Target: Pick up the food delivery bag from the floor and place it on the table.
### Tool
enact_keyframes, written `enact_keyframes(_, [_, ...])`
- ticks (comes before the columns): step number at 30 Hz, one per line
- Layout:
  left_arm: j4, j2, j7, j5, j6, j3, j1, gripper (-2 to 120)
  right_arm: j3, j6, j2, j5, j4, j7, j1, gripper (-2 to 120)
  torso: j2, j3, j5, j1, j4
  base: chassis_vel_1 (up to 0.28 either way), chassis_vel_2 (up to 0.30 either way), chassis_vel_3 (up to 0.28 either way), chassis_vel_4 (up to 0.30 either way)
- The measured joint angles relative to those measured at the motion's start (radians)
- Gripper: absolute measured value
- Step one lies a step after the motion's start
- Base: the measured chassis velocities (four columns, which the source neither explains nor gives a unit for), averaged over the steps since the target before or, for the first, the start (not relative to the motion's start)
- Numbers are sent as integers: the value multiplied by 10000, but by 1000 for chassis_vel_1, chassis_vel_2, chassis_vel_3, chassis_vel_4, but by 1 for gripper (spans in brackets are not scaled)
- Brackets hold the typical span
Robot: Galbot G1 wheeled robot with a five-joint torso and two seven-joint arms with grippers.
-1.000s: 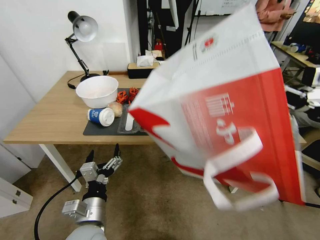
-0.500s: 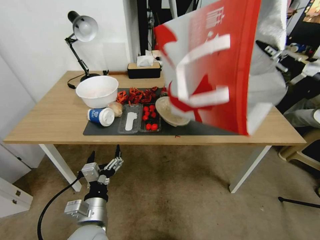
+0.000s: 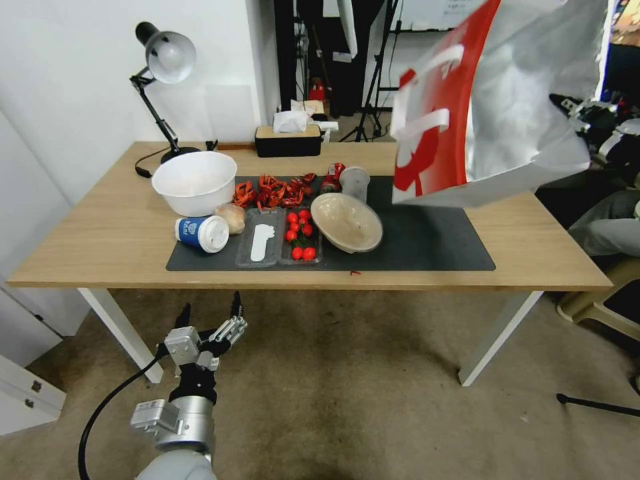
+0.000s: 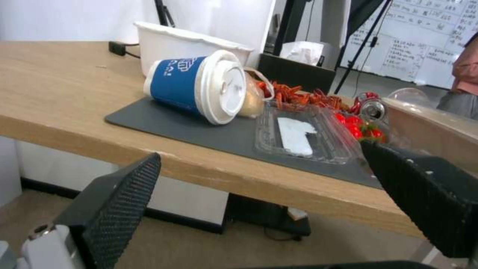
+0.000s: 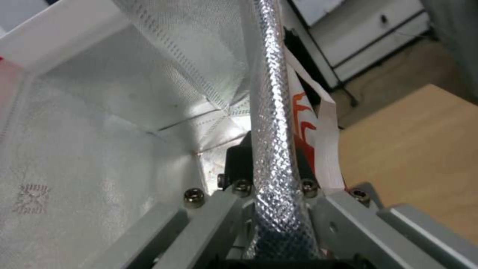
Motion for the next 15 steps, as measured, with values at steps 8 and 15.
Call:
enact_keyframes(8, [0,-42,-27,96,1,28,27,100,-124,-973,112,227,-210,1581,285,0,0,0,0,0,0,0,0,0,0])
enact_keyframes(15, [-3,-56,-40,200,-3,9,45,100,-127,-1663,80,639,-300,2169,444,0,0,0,0,1,0,0,0,0,0])
